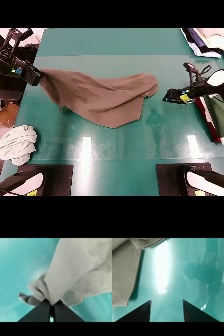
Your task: Fold the shirts.
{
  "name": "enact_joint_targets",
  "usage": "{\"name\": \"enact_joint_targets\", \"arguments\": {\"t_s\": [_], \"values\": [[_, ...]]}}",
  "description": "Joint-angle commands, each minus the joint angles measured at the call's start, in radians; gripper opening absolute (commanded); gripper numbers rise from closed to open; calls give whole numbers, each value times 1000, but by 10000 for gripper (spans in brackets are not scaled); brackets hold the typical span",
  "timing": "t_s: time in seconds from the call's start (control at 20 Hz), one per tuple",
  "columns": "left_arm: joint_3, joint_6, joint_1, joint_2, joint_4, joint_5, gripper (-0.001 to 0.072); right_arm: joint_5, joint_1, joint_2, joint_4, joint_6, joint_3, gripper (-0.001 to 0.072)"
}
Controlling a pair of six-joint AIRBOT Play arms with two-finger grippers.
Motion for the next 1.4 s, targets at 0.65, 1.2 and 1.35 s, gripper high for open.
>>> {"name": "enact_joint_targets", "arguments": {"t_s": [0.65,1.2,1.35], "values": [[2,-74,0,2,-10,-66,28,-48,393,-236,183,83,-1,442],[29,-233,0,29,10,-39,28,-129,412,-133,125,118,8,17],[158,-277,0,80,16,-31,28,-120,325,63,67,118,134,16]]}}
